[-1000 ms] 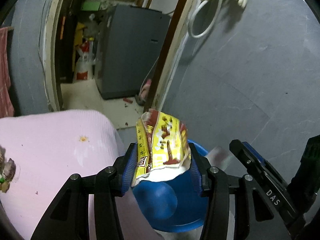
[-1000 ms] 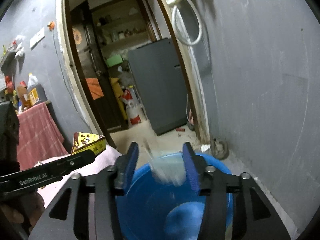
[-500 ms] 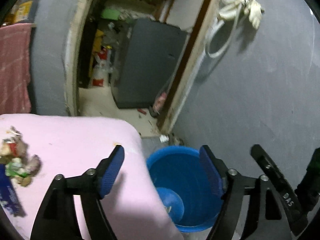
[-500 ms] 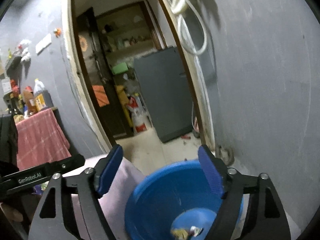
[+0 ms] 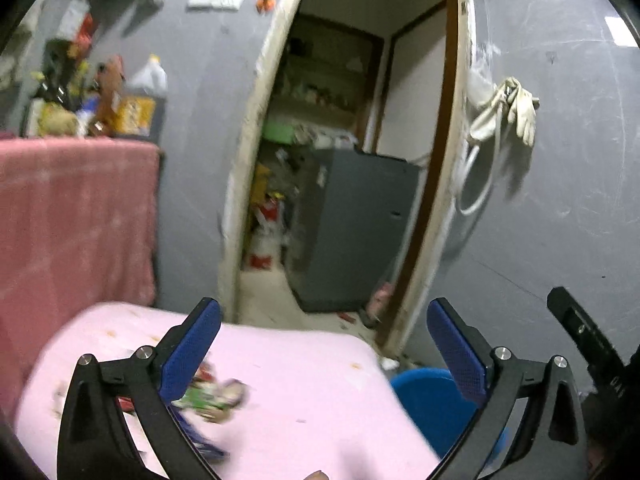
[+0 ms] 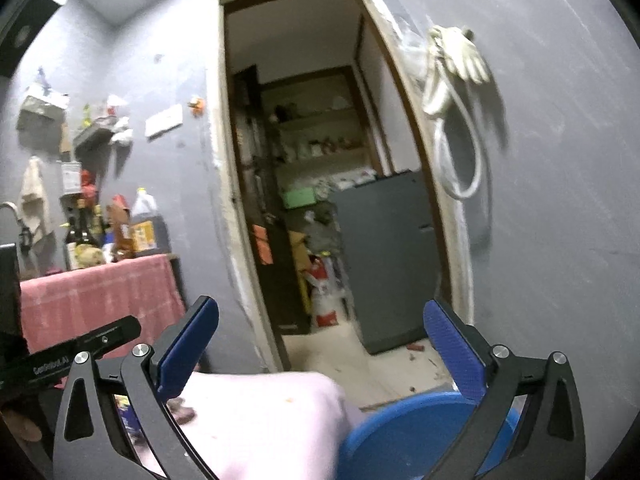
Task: Collect trash
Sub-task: 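Move both open tools back over the trash pile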
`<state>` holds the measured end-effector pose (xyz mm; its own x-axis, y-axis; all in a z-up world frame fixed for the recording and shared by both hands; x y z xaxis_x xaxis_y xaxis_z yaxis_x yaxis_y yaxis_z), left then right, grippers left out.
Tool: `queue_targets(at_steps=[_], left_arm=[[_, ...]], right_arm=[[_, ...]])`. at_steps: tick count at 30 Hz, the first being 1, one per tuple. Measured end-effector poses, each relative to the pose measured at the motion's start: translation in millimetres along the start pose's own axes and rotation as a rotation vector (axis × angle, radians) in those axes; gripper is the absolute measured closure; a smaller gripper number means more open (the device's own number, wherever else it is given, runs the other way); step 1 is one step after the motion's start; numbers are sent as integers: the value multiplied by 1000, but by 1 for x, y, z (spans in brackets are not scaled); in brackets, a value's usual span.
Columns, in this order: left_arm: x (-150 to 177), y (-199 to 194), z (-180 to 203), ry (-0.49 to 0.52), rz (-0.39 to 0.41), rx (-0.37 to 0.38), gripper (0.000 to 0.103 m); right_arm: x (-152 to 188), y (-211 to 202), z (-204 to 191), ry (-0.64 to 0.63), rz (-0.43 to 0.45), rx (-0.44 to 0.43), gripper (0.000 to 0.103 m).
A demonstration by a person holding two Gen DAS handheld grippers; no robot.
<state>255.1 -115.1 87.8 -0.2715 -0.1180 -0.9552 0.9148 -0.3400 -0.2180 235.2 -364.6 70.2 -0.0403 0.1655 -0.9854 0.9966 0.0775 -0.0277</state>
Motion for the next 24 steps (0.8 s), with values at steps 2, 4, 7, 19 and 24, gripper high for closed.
queue_targets(at_steps=[2, 4, 7, 19, 24], left_arm=[[-1, -11, -8, 9, 19, -22, 2], [-3, -23, -20, 17, 42, -50, 2], [-3, -39, -38, 32, 69, -94, 2], [30, -50, -117, -19, -21, -243, 2], [53, -30, -140, -82, -151, -269, 2]], right_arm=[[-3, 0, -15, -14, 20, -24, 0], [-4, -2, -30, -26, 41, -46, 0], [-3, -3, -52, -47, 74, -80, 0], [27, 32, -106, -93, -20, -163, 0], [50, 56, -116, -114, -132, -188, 0]])
Point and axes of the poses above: each gripper's, at about its wrist camera, not at the fingertips, and y roughly the way its jaws point, z to its right, x to its underside, the point moved 1 cm from there along y, roughly the way its jaws point, and after that the axes turned 3 degrees about x, right-handed, at the moved point
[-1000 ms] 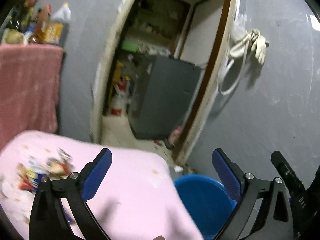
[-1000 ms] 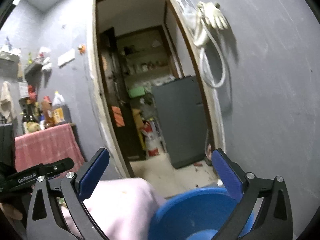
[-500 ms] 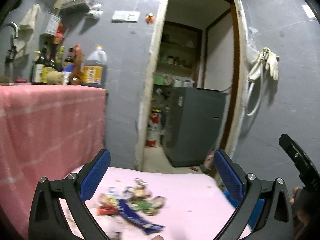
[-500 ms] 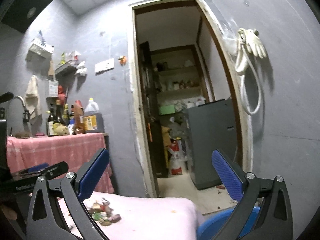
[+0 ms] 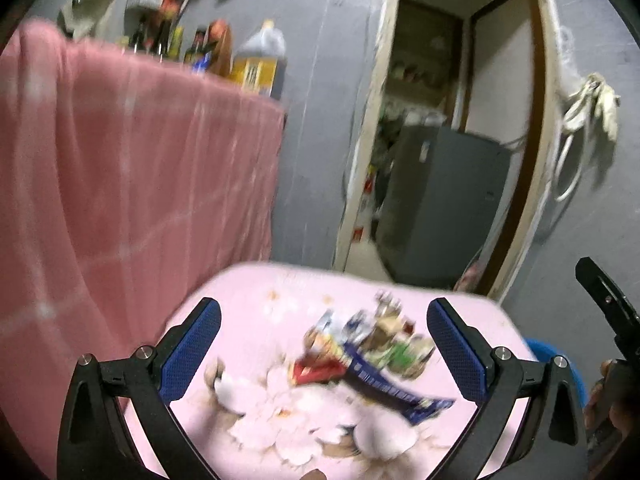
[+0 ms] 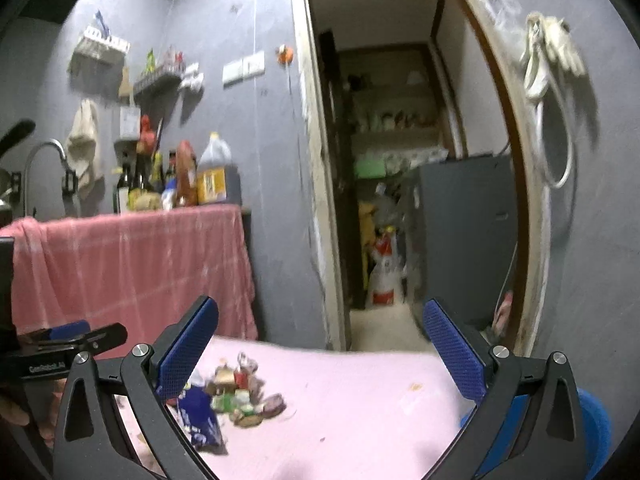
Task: Collect trash
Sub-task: 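Move both open tools back over the trash pile, then grasp the blue wrapper with the left tool while the right tool grasps the onion peel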
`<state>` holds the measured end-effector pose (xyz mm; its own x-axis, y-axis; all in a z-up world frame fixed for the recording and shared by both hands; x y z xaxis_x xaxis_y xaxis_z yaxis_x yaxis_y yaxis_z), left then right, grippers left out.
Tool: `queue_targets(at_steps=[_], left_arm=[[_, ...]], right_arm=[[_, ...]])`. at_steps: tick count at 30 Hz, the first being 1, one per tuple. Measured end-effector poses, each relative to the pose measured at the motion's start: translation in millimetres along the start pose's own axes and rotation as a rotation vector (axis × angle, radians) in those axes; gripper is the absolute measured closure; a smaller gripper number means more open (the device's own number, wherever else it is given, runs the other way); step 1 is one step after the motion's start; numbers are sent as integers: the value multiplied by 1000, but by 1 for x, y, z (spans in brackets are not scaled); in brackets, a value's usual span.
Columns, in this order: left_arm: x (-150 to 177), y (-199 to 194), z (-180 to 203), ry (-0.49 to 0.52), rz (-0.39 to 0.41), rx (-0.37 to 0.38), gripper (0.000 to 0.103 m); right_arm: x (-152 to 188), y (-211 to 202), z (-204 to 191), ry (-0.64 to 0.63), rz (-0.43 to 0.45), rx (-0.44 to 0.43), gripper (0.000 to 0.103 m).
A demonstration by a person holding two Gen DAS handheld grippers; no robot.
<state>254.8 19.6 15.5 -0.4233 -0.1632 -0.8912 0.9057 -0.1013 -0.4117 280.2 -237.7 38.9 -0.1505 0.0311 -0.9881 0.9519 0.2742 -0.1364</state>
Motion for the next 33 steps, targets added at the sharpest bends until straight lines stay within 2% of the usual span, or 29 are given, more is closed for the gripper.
queue_targets(at_steps=[6, 8, 10, 12, 13, 15, 16, 18, 21, 26, 29, 33], left_arm=[[16, 24, -6, -22, -137, 27, 3], [20, 29, -3, -20, -177, 39, 6], [23, 35, -1, -23, -219, 64, 14], [26, 41, 0, -38, -270, 92, 32], [29, 45, 0, -56, -301, 111, 37], [29, 53, -1, -90, -340, 141, 53], [28, 55, -1, -103, -351, 151, 57], [27, 56, -2, -118, -368, 160, 70], [25, 59, -2, -117, -381, 165, 82], [22, 61, -3, -101, -381, 165, 94], [23, 68, -6, -113, -401, 170, 95], [25, 74, -8, -137, -435, 184, 95]], right_arm=[[18, 32, -4, -10, -153, -19, 0], [24, 45, -5, -20, -219, -28, 3], [30, 56, -7, -25, -281, -48, 17], [35, 68, -8, -28, -349, -67, 22], [38, 76, -9, -28, -391, -80, 26], [43, 85, -11, -29, -439, -101, 34], [45, 90, -13, -32, -466, -109, 37], [50, 99, -18, -43, -510, -124, 42], [57, 111, -27, -68, -571, -147, 46], [69, 133, -36, -82, -684, -181, 50], [76, 140, -33, -59, -740, -210, 56], [80, 142, -32, -35, -771, -257, 75]])
Point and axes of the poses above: each gripper's, at about its wrist camera, not at the fingertips, and y roughly the way its jaws point, z to its right, x to its underside, the point moved 1 cm from there along y, roughly the way its jaws point, and after that the axes turned 3 degrees about x, right-handed, at the moved point
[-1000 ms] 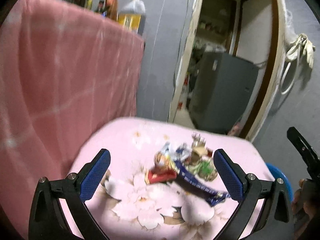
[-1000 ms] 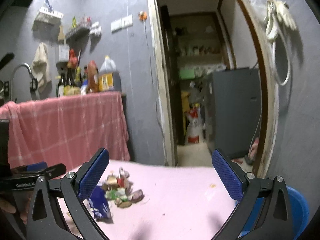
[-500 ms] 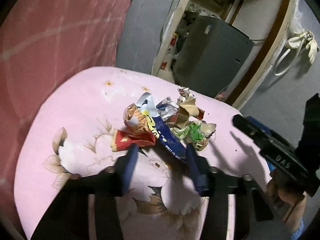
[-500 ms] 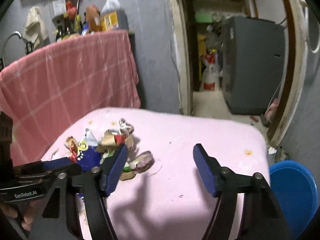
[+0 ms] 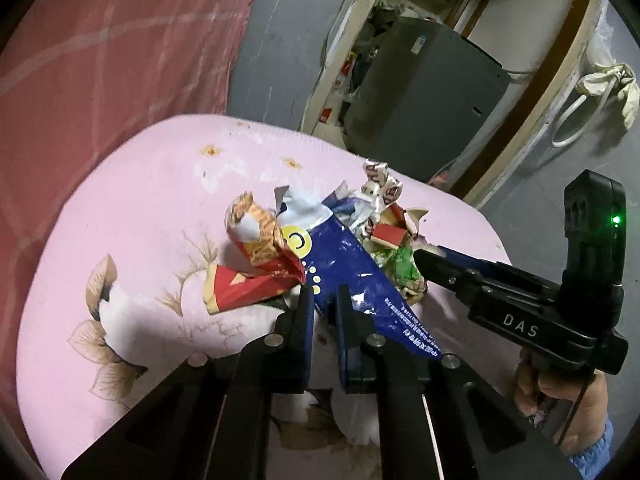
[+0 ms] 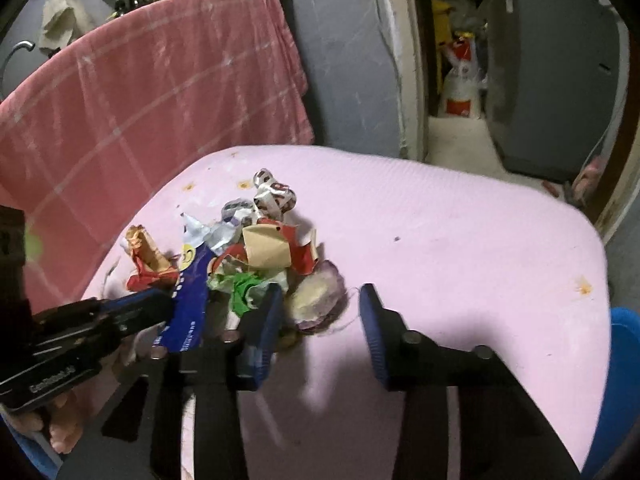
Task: Collect trash
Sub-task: 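Grasp the blue wrapper with the left tool while the right tool grasps the onion peel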
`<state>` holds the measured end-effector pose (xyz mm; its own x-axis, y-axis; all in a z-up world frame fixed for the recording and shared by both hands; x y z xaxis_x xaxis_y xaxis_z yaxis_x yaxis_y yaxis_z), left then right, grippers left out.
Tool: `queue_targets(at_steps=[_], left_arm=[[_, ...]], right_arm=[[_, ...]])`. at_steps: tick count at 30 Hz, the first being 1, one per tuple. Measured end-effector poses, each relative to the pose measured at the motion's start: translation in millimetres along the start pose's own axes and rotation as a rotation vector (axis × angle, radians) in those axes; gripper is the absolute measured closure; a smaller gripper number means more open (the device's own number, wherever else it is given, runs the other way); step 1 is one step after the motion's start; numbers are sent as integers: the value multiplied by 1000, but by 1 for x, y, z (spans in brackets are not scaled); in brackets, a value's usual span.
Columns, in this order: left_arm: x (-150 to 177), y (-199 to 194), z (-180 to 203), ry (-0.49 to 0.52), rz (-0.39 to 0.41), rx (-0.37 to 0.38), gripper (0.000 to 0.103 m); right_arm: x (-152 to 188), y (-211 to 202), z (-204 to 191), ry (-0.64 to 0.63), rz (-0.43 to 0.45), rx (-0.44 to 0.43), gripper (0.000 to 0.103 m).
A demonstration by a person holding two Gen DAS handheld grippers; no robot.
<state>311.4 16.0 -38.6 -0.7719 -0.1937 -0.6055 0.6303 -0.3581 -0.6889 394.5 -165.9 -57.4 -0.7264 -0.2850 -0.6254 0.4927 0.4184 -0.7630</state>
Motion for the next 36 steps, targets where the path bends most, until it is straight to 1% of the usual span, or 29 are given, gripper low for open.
queue_targets(at_steps=[1, 2, 3, 5, 8, 10, 11, 12, 14, 15, 18, 22, 25, 28, 29, 30, 32, 34, 36], left_arm=[[0, 0, -1, -3, -4, 3, 95], [1, -1, -2, -5, -6, 7, 95], [1, -1, -2, -8, -10, 10, 95], [2, -3, -1, -3, -20, 20, 95], [7, -7, 2, 8, -26, 30, 93], [8, -9, 4, 10, -29, 33, 88], [9, -9, 6, 10, -27, 37, 82], [10, -10, 8, 10, -25, 43, 74], [10, -12, 11, 10, -19, 59, 63], [9, -12, 13, 12, -18, 62, 61], [6, -8, 21, 30, -33, 43, 60], [6, 0, 29, 25, -60, 38, 60], [6, 6, 33, 10, -69, 17, 60], [10, 9, 37, 1, -76, -2, 61], [11, 9, 37, 0, -73, -5, 64], [11, 9, 37, -1, -73, -5, 73], [11, 10, 39, -8, -80, 0, 82], [14, 9, 42, -12, -78, 12, 87], [16, 8, 45, -3, -74, 22, 95]], right_arm=[[1, 0, -1, -3, -2, -11, 78], [1, -1, -3, -8, 1, -14, 79], [2, -3, -4, -12, 6, -8, 83], [4, -4, -5, -18, 12, -2, 84], [10, -14, -7, -19, 40, 8, 88], [14, -19, -7, -18, 53, 19, 89], [17, -21, -7, -17, 59, 28, 89], [21, -24, -6, -16, 64, 34, 90], [29, -29, -5, -8, 75, 41, 91], [33, -31, -3, 1, 84, 45, 92], [39, -40, 1, 20, 114, 61, 92], [51, -52, 8, 67, 153, 76, 92], [58, -55, 16, 101, 164, 60, 92], [59, -57, 16, 108, 176, 55, 92], [59, -58, 16, 106, 182, 55, 92], [59, -59, 15, 105, 186, 55, 92], [61, -61, 14, 104, 197, 49, 92], [66, -64, 16, 107, 207, 40, 93], [69, -66, 16, 107, 214, 32, 93]])
Point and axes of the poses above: each gripper's, at about its wrist camera, not at the fingertips, and y roughly the way its jaws point, z to its right, x to its underside, the point moved 1 cm from there along y, roughly the way its jaws point, and after that the axes turned 3 degrees about x, right-handed, at the moved point
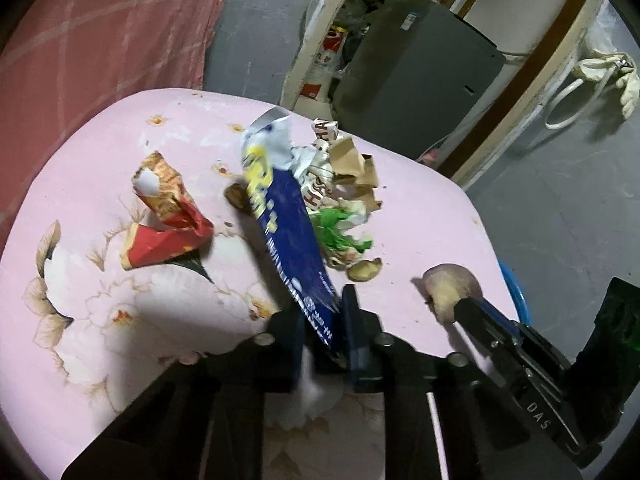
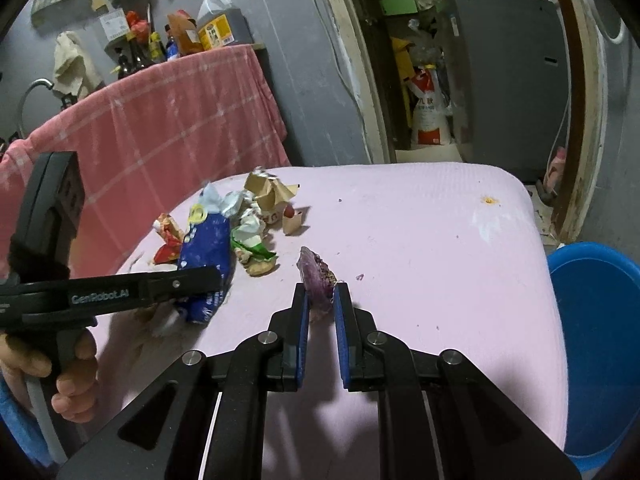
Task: Collect trash
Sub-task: 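Grasp the blue wrapper with the left tool while the right tool grasps the onion peel, then carry both items over the blue bucket and open both tools to drop them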
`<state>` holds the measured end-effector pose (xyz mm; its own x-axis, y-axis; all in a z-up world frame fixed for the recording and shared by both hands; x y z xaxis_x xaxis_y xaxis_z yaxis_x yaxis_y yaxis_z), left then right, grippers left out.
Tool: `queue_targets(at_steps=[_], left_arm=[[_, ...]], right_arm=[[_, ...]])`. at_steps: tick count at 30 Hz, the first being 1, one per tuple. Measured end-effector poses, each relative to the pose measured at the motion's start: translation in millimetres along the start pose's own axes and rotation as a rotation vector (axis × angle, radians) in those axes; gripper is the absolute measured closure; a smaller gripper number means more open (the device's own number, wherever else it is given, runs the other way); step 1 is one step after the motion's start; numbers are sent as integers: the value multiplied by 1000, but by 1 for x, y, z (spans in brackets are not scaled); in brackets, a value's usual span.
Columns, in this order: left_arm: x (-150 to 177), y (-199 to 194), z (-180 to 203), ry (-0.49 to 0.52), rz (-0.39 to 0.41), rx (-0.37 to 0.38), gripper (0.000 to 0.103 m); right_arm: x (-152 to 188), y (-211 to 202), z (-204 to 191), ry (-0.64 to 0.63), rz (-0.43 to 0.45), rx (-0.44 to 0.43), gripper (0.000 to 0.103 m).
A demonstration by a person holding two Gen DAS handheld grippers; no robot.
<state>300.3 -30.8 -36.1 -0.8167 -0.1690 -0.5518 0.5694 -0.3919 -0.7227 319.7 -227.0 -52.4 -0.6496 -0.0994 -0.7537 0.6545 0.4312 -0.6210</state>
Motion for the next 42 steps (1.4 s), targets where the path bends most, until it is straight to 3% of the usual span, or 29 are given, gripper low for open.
queue_targets(at_steps=[5, 13, 18, 20, 22, 27, 36, 39, 42], left_arm=[[7, -7, 11, 40, 28, 9, 101], [28, -24, 24, 114, 105, -2, 102], [34, -19, 23, 105, 83, -23, 102], [34, -20, 22, 100, 79, -25, 102], [34, -20, 22, 100, 75, -31, 102], [35, -22, 20, 93, 71, -31, 102], [29, -19, 12, 85, 68, -29, 102], [29, -19, 13, 92, 72, -30, 102], [29, -18, 16, 105, 79, -37, 102]], right_arm=[[6, -6, 1, 11, 12, -4, 93], [12, -29, 7, 49, 103, -36, 98], [14, -28, 8, 53, 89, -45, 97], [13, -25, 9, 66, 75, -25, 92], [13, -23, 11, 78, 65, -15, 67], [9, -19, 12, 62, 53, 21, 52], [-9, 19, 8, -27, -91, 98, 51], [-6, 20, 6, -53, -97, 135, 65], [-4, 17, 8, -48, -83, 126, 70]])
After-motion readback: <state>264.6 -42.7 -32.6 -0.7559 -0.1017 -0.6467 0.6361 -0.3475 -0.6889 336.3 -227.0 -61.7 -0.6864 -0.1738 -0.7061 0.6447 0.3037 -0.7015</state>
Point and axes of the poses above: each gripper's, at about its wrist camera, not at the fingertips, and y roughly the way its jaws point, z to its right, x to its underside, the point moved 1 cm from there along y, roughly the way its jaws point, and after that the axes turned 3 degrees about x, right-handed, at the moved point
